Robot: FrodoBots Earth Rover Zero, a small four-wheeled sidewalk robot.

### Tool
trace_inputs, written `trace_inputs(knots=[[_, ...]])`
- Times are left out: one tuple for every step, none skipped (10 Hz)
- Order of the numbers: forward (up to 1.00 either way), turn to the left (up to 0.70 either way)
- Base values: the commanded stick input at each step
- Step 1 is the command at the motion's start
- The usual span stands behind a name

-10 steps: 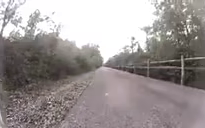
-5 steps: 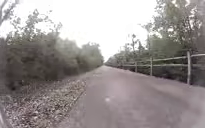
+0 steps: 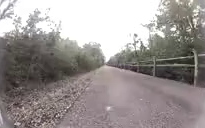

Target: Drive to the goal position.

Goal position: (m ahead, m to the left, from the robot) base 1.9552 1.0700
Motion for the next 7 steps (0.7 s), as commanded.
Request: trace_inputs(knots=[[0.70,0.00],[0.70,0.00],[0.70,0.00],[0.70,0.00],[0.70,0.00],[0.70,0.00],[0.70,0.00]])
